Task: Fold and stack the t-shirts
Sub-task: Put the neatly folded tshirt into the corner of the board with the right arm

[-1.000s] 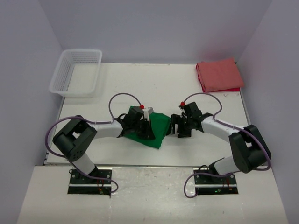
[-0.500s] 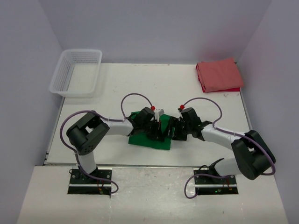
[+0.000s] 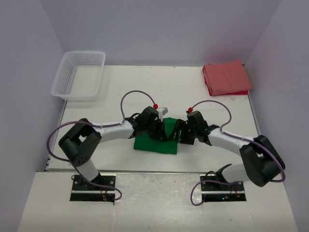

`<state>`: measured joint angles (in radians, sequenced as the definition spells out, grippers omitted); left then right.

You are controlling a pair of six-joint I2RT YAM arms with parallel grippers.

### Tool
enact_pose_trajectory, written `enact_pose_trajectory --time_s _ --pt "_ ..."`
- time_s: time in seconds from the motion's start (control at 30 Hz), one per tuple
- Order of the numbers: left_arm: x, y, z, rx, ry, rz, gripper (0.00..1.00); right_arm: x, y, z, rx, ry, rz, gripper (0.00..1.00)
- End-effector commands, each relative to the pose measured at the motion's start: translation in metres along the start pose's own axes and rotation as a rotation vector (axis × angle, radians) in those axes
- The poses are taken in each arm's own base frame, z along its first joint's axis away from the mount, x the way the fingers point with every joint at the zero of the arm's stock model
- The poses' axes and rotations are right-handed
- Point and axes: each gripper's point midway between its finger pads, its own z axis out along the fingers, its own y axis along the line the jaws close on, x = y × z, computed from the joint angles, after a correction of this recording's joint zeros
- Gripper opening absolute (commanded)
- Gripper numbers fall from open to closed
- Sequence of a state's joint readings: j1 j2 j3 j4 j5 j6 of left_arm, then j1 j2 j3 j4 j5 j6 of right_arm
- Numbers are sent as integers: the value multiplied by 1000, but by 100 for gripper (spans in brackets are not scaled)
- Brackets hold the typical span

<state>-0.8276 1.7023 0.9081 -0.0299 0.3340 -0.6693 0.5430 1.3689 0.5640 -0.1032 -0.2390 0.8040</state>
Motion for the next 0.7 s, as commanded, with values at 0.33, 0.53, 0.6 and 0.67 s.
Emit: enact_pose_trajectory --time_s 0.33,0.53,0.6,0.67 --pt "-27 5 -49 -162 -111 54 0 -11 -32 2 182 -39 30 77" --pt "-23 59 -45 -346 -76 -16 0 -9 -43 -1 197 -39 53 77" --pt "-19 73 -40 -377 -51 -34 0 -9 -46 -1 203 -37 64 77" --pt "-17 81 -36 -378 -41 -50 0 -8 -47 0 205 -28 71 77"
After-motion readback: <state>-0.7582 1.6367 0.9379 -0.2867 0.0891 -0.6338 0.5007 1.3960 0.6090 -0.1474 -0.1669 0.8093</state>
